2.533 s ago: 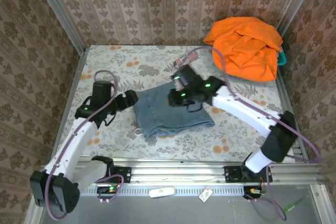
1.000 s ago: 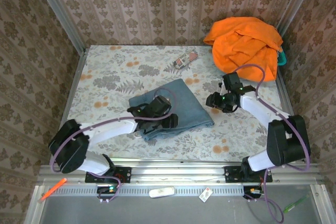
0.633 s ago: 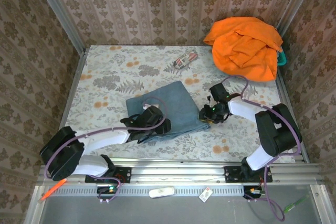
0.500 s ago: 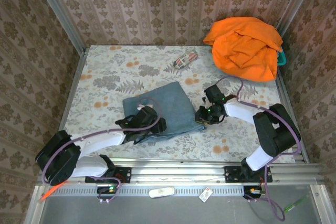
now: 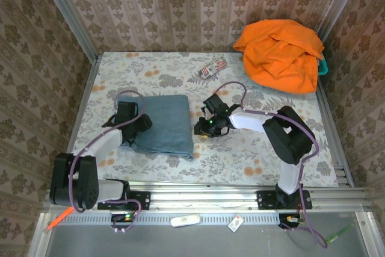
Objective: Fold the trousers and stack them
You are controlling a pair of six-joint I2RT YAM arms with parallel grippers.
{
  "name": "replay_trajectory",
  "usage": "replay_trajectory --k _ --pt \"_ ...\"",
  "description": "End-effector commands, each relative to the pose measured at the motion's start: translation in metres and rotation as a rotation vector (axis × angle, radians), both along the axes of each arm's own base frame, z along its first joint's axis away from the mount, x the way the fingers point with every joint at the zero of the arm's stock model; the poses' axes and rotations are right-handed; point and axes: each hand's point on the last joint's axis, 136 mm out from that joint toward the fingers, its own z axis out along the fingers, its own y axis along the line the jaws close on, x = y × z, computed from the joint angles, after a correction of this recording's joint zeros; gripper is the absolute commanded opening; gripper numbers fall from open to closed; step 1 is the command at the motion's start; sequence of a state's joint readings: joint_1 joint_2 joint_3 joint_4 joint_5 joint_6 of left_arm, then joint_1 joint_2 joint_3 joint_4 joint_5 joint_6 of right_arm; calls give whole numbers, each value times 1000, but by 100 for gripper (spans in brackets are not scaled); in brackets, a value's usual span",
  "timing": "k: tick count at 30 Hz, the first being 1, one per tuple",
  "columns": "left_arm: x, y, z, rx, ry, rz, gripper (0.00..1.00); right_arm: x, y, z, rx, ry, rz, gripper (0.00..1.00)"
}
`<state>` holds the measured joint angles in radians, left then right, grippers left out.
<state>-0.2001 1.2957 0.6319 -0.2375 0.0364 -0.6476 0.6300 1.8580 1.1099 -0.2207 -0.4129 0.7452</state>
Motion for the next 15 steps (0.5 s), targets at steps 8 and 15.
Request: replay_trajectory --k 8,15 --pt "-54 -33 72 259 -51 -247 91 2 -74 60 -18 -123 -92 43" --pt "-105 -61 -2 275 108 -255 100 -17 -113 74 -19 -157 -145 47"
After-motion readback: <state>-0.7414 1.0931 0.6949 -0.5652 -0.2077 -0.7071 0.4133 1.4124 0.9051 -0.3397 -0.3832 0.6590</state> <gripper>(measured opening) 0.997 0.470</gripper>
